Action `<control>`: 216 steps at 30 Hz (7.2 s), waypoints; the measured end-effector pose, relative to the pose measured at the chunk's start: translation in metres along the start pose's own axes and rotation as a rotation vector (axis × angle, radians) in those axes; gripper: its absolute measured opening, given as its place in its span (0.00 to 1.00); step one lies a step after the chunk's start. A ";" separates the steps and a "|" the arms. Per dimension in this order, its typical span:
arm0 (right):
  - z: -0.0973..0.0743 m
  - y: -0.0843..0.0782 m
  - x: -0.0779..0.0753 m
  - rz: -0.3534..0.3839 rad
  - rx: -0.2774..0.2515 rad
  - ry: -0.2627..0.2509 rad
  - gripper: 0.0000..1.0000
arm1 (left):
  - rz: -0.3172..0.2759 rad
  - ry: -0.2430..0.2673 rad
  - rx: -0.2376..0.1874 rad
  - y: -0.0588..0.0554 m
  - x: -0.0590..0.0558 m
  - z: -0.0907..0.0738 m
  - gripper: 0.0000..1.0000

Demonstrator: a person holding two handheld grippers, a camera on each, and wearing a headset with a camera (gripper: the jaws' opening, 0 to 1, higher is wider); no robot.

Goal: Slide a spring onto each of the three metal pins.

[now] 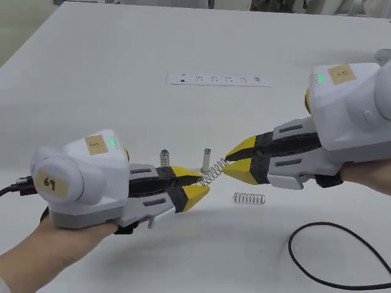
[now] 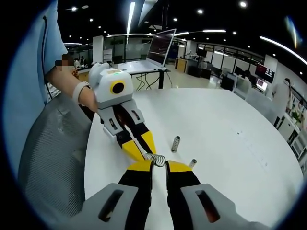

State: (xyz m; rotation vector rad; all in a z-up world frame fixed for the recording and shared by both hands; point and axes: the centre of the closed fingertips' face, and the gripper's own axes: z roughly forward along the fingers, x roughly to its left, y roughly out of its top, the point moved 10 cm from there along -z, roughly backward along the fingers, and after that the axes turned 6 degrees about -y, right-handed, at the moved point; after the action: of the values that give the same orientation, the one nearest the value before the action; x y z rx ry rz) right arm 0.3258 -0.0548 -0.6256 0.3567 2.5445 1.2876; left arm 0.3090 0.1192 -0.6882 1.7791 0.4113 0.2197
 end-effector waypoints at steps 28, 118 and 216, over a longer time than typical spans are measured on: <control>0.010 0.018 0.010 -0.193 0.053 0.039 0.07 | 0.016 0.004 0.038 -0.003 -0.002 -0.005 0.02; 0.033 0.019 0.024 -0.383 0.269 0.361 0.08 | 0.098 -0.049 0.079 -0.004 -0.025 -0.011 0.02; 0.072 0.047 -0.071 -0.495 0.532 0.302 0.08 | -0.133 0.265 0.018 -0.029 0.009 -0.074 0.94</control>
State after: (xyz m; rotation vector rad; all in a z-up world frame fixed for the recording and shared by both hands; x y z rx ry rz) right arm 0.4214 0.0023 -0.6202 -0.3880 2.9340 0.5075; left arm 0.2855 0.1949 -0.6982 1.7382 0.7205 0.3601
